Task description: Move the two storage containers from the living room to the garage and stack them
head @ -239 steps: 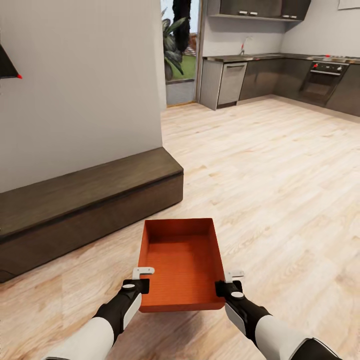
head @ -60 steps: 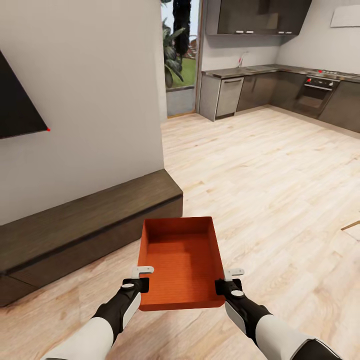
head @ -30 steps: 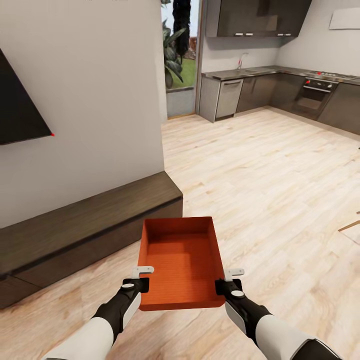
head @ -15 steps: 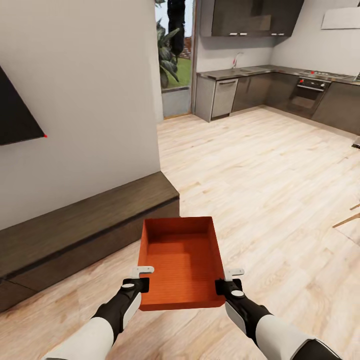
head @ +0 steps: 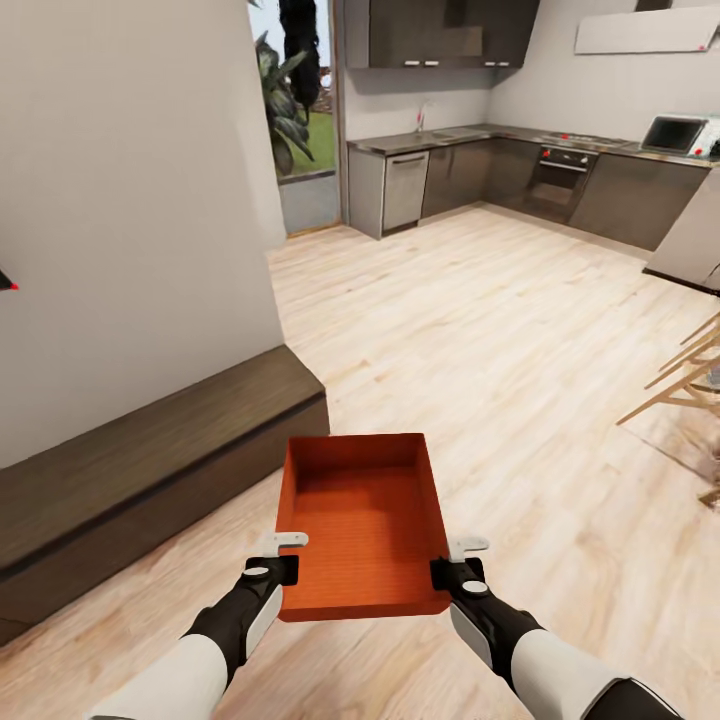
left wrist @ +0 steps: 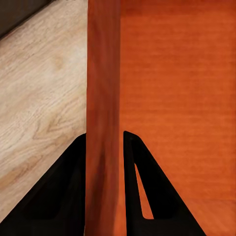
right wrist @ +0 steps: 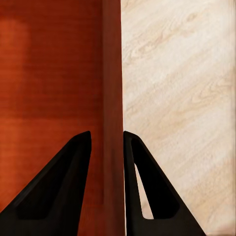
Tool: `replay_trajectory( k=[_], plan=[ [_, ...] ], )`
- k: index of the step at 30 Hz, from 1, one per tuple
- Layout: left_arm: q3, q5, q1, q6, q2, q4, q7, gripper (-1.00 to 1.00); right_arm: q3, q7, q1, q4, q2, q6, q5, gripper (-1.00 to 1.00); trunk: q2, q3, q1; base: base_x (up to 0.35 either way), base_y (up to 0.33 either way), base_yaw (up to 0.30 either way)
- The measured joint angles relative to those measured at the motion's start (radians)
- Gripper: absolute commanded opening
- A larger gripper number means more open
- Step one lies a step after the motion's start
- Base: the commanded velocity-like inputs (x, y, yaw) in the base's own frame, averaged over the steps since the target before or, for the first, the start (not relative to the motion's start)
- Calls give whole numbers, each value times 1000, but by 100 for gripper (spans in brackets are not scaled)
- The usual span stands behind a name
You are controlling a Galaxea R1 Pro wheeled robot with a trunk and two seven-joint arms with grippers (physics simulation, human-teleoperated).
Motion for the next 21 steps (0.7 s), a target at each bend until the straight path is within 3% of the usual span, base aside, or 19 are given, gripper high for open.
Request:
replay_trajectory(
  k=[21],
  plan=[
    [-2,2,0,0,-1,0,3,-100,3,0,0,-1,-2,1,-3,-100,0,-11,0,0,0,-259]
  ],
)
